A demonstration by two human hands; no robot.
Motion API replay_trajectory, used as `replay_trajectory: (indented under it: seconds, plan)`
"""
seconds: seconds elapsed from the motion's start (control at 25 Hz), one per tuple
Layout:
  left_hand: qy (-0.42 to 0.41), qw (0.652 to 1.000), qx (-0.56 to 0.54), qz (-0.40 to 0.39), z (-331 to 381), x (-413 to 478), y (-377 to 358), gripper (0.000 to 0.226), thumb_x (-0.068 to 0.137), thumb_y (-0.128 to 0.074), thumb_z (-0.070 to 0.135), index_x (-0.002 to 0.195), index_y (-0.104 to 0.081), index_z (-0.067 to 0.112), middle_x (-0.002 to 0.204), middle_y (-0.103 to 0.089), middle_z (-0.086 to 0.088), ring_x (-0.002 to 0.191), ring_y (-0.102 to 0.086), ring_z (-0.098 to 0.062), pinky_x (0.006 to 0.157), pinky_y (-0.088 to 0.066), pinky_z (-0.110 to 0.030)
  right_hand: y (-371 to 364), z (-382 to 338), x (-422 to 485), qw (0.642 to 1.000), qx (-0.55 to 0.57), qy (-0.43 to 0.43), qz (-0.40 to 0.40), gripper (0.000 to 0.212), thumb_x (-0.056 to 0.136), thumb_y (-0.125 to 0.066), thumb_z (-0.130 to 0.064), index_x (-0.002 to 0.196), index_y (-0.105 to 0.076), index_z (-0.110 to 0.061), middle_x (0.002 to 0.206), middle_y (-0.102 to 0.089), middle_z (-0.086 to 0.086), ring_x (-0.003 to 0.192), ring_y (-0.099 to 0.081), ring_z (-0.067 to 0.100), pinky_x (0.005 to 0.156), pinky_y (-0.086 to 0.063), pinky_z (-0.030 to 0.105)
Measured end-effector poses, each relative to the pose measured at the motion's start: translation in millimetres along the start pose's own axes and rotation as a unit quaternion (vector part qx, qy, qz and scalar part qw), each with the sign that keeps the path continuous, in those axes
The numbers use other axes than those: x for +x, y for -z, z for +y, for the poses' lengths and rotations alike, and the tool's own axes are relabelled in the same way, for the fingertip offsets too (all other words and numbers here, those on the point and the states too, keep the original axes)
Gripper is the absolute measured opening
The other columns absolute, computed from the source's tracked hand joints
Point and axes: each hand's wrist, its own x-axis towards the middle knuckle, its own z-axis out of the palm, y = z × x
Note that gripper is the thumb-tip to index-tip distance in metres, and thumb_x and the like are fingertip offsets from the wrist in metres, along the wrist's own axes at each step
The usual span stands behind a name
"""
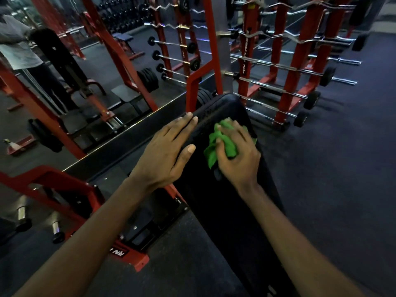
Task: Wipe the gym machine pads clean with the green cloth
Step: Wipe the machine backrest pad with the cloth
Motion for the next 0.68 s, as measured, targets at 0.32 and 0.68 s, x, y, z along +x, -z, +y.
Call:
replay_trajectory:
  seconds: [0.32,0.68]
  plan:
    - [0.019,0.998,-0.067,0.0,1,-4,3,0.069,0.104,-0.018,0.051,0.157,-0.022,0.005,0.163,-0.024,-0.011,0.15,-0.021,-0.015,0.123,-0.017,-0.029,-11,-20,99,0.998,-0.011,-0.048,0.04,0.019,0.088,-0.063,-0.03,0.1,-0.077,-0.026,0.116,-0.071,-0.01,0.102,-0.066,0.006,0.089,-0.054,0.029]
    - [-0.034,0.988,-0.151,0.006,-14,-2,13,0.055,0.106,-0.025,0.034,0.153,-0.035,0.006,0.16,-0.033,-0.008,0.149,-0.028,-0.014,0.122,-0.024,-0.034,-9,-34,-42,0.999,0.051,-0.001,-0.018,0.025,0.088,-0.066,-0.014,0.11,-0.077,-0.012,0.131,-0.067,0.002,0.133,-0.054,0.014,0.114,-0.042,0.037]
